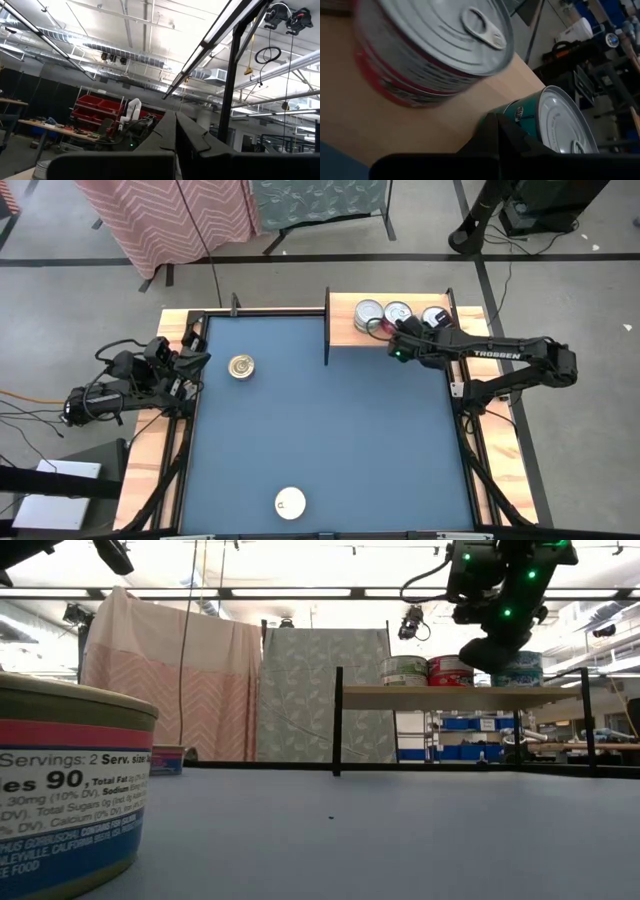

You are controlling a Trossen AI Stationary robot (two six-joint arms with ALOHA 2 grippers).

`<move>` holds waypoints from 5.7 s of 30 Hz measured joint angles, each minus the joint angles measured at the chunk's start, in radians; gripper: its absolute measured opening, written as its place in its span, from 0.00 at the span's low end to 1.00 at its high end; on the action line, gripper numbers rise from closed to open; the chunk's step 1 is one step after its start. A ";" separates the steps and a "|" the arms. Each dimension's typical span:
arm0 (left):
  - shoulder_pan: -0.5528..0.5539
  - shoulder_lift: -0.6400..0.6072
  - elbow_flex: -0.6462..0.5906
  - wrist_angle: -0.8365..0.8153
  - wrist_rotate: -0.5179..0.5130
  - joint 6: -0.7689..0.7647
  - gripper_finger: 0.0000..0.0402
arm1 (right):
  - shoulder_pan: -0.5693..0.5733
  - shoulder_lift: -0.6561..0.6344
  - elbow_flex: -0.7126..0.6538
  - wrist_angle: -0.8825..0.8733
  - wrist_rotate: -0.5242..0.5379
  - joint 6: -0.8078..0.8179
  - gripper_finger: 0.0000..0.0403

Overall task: Stack canned seafood by type on shelf
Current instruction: Adjust the stacked tuna cans on the shelf

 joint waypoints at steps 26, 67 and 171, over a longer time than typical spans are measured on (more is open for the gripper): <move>0.000 0.001 0.000 0.001 0.014 -0.007 0.01 | 0.141 0.001 0.161 -0.031 -0.027 0.015 0.00; 0.000 0.001 0.000 0.030 0.025 -0.006 0.01 | 0.178 0.477 0.165 1.163 -0.198 -0.248 0.00; 0.000 0.001 0.000 0.067 0.045 -0.164 0.01 | 0.134 0.657 0.209 1.499 0.602 0.284 0.00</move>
